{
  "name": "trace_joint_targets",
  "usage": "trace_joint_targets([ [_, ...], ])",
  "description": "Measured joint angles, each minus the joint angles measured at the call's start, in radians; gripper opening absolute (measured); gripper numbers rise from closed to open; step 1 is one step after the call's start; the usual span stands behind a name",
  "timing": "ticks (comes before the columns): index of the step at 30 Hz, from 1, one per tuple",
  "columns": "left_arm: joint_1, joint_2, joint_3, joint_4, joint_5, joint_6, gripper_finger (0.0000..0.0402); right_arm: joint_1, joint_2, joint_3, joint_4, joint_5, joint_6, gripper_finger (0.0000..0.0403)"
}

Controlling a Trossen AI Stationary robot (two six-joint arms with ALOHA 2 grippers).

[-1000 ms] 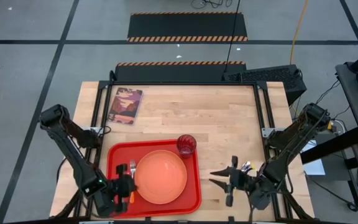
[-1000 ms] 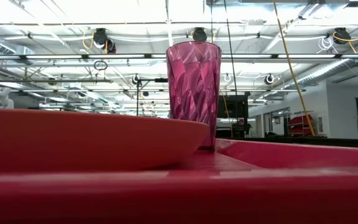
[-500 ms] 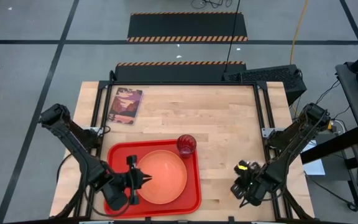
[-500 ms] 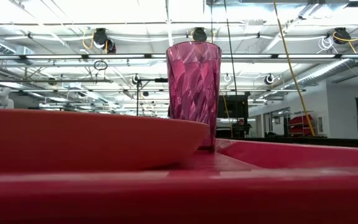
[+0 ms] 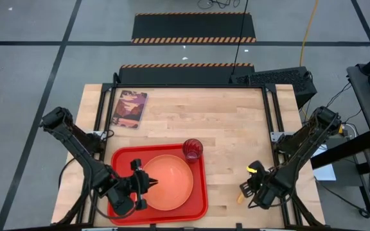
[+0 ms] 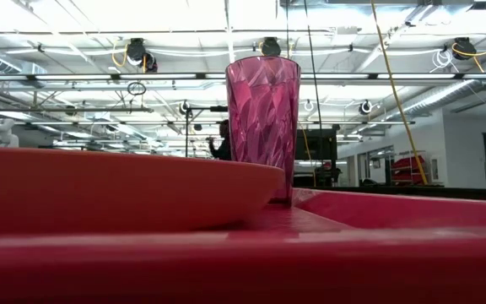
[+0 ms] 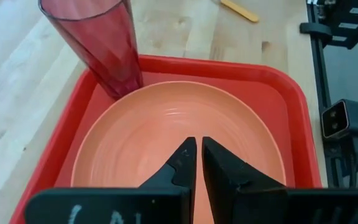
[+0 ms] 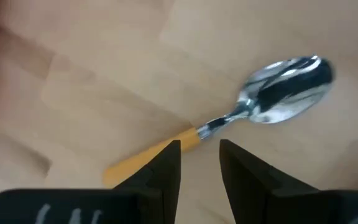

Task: Pick and place plate/cup/fork/spoon on tray
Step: Put the yellow spoon on the red serving tray to the left of the orange fork

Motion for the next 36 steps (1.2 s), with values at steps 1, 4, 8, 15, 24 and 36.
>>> trace_joint_targets([
  [1, 0.000, 0.000, 0.000, 0.000, -0.007, 0.002, 0.0031, 0.000, 0.003, 0.000, -0.016, 0.000, 0.014, 0.0105],
  [4, 0.007, 0.000, 0.000, 0.000, -0.026, 0.025, 0.0031, 0.000, 0.016, 0.000, -0.060, -0.002, 0.095, 0.0105],
  [8, 0.022, 0.000, 0.000, 0.000, -0.033, 0.067, 0.0031, 0.000, 0.041, 0.000, -0.058, -0.003, 0.214, 0.0105],
  [15, 0.046, 0.001, 0.000, -0.001, -0.033, 0.109, 0.0031, -0.003, 0.097, 0.000, 0.034, -0.023, 0.274, 0.0105],
  [24, 0.079, 0.001, 0.000, -0.002, -0.030, 0.134, 0.0031, -0.032, 0.143, -0.004, 0.029, -0.054, 0.272, 0.0105],
  [36, 0.092, 0.001, 0.000, -0.003, -0.007, 0.145, 0.0031, -0.066, 0.243, -0.002, 0.035, -0.104, 0.244, 0.0105],
])
